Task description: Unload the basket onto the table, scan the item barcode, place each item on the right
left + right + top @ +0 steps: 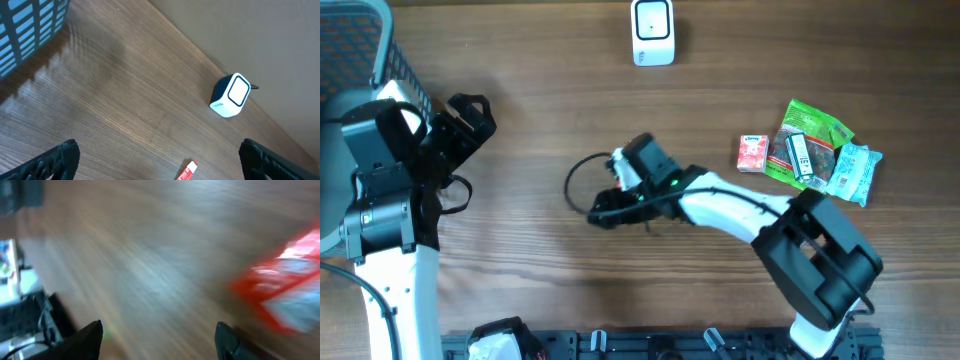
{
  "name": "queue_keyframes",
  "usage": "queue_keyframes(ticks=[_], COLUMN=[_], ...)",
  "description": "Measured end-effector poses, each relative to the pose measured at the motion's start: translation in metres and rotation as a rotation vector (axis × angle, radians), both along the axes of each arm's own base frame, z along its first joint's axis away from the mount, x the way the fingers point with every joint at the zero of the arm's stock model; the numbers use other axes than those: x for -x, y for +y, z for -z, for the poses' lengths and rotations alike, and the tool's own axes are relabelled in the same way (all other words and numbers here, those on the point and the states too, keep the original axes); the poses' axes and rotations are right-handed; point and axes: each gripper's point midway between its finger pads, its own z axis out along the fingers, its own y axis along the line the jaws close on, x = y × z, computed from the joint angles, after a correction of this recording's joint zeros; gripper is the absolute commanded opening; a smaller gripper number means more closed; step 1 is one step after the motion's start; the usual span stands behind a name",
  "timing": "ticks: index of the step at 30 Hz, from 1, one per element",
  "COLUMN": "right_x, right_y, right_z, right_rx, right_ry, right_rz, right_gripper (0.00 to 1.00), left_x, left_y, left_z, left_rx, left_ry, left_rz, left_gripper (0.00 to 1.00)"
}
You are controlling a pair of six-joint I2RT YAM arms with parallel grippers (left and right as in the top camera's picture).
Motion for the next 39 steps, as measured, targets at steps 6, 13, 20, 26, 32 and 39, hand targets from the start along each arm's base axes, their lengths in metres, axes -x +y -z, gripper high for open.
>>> queue_keyframes(ticks=[6, 13, 20, 26, 32, 39], right_x=[0.013, -0.079, -0.126, -0.144, -0.147, -0.141], right_y=[0.019, 0.037, 0.027, 0.017, -0.009, -0.043], right_z=[-0.012, -0.073, -0.083, -0.042, -0.01, 0.016], right_rx=[-0.075, -0.191, -0.076, 0.042, 0.216, 0.362], right_ry=[0.003, -0.34, -0.609, -0.673, -0.678, -0.596], right_rz=[-0.061, 0.114, 0.3, 0.338, 0.347, 0.346], right_gripper=[0.72, 0.65, 0.04, 0.04, 0.04, 0.05], left_x=[0.0, 0.0, 0.0, 0.0, 0.0, 0.0], left_y=[0.0, 0.0, 0.0, 0.0, 0.0, 0.0], left_z=[0.0, 0.0, 0.0, 0.0, 0.0, 0.0], left_rx=[0.0, 0.0, 0.0, 0.0, 0.0, 0.0], left_ry=[0.0, 0.0, 0.0, 0.0, 0.0, 0.0], left_rz=[0.0, 0.0, 0.0, 0.0, 0.0, 0.0], left_gripper=[1.0, 1.0, 1.0, 1.0, 1.0, 1.0])
